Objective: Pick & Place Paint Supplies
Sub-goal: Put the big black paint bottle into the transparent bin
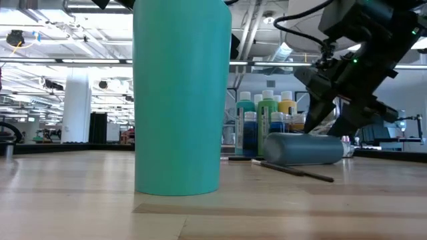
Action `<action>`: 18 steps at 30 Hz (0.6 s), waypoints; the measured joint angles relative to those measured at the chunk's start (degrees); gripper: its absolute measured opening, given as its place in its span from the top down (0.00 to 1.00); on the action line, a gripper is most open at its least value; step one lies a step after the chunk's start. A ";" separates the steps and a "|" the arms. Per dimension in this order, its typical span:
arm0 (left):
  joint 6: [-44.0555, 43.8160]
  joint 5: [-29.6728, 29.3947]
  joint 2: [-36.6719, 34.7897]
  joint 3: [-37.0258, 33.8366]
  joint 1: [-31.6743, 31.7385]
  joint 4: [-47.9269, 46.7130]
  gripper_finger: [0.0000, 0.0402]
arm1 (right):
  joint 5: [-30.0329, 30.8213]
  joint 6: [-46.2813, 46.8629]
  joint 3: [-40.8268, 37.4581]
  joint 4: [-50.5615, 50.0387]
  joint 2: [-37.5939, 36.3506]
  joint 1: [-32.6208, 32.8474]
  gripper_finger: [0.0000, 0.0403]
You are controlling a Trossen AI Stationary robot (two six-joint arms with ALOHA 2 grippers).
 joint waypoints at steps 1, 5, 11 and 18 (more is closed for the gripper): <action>0.12 1.45 0.00 0.00 0.00 0.06 0.64 | 0.02 0.00 0.00 0.04 0.00 -0.05 0.43; 1.40 6.32 0.00 0.00 -0.15 0.67 0.64 | 0.22 -0.20 0.00 0.91 0.00 -0.11 0.43; 1.49 6.70 0.00 -0.02 -0.15 0.89 0.64 | -1.84 -6.68 0.00 6.24 0.00 -0.07 0.43; 1.49 6.68 0.00 -0.02 -0.15 0.89 0.64 | -1.31 -14.01 0.00 8.30 -1.58 0.07 0.43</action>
